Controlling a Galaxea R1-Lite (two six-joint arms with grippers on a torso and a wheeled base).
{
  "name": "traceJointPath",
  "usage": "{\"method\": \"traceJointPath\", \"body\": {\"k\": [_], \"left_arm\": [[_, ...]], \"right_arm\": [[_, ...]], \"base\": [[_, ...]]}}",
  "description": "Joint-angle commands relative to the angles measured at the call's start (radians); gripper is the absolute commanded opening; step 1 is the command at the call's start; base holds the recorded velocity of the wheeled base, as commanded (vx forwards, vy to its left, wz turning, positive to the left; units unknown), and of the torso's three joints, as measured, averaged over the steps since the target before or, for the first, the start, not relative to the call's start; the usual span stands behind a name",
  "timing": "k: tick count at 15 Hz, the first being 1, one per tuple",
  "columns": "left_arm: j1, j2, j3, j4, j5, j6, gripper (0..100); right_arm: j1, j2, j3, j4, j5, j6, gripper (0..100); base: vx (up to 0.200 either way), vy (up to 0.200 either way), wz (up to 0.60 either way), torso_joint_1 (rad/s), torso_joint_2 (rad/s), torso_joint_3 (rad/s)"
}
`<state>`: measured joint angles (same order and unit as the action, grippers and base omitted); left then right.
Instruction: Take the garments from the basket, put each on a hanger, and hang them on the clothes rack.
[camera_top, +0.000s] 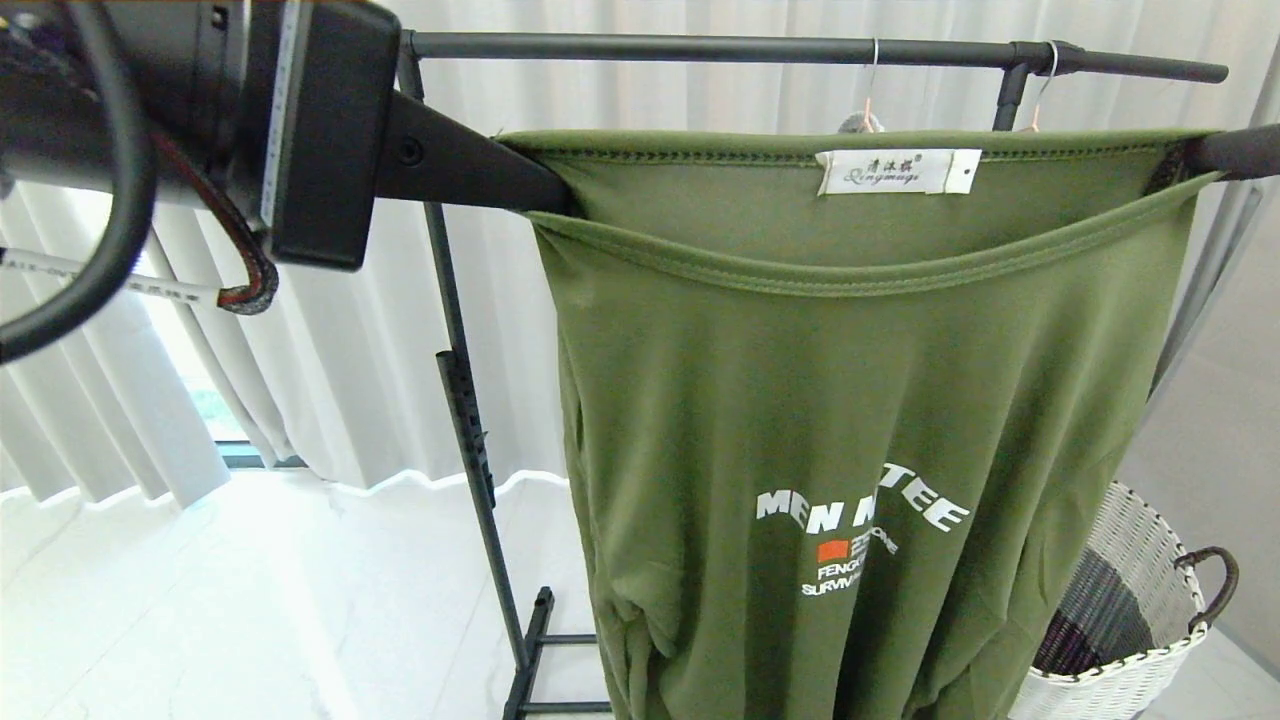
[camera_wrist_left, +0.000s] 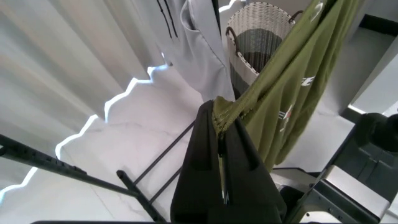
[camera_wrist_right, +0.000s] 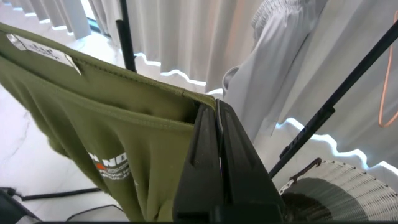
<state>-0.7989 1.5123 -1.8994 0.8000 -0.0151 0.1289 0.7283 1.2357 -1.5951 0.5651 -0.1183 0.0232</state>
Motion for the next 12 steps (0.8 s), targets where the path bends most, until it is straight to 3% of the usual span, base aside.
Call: {"method": "traceJointPath", "body": {"k": [1, 9, 10, 12], "left_arm": [[0.0, -0.001, -0.001, -0.001, 0.0, 0.0, 0], [-0.003, -0.004, -0.001, -0.001, -0.002, -0.003, 0], [-0.003, -0.004, -0.003, -0.001, -0.002, -0.003, 0], [-0.003, -0.004, -0.003, -0.001, 0.0, -0.003, 0]], "right_arm": [[0.0, 0.008, 0.001, -0.001, 0.0, 0.0, 0], [0.0, 0.008, 0.047, -0.042, 0.0, 0.0, 0], [0.0, 0.007, 0.058, -0.048, 0.0, 0.0, 100], [0.0, 0.001, 0.075, -0.048, 0.002, 0.0, 100]], "base": [[0.0, 0.0, 0.0, 0.0, 0.0, 0.0], [0.0, 0.0, 0.0, 0.0, 0.0, 0.0], [0.0, 0.0, 0.0, 0.0, 0.0, 0.0], [0.0, 0.0, 0.0, 0.0, 0.0, 0.0]]}}
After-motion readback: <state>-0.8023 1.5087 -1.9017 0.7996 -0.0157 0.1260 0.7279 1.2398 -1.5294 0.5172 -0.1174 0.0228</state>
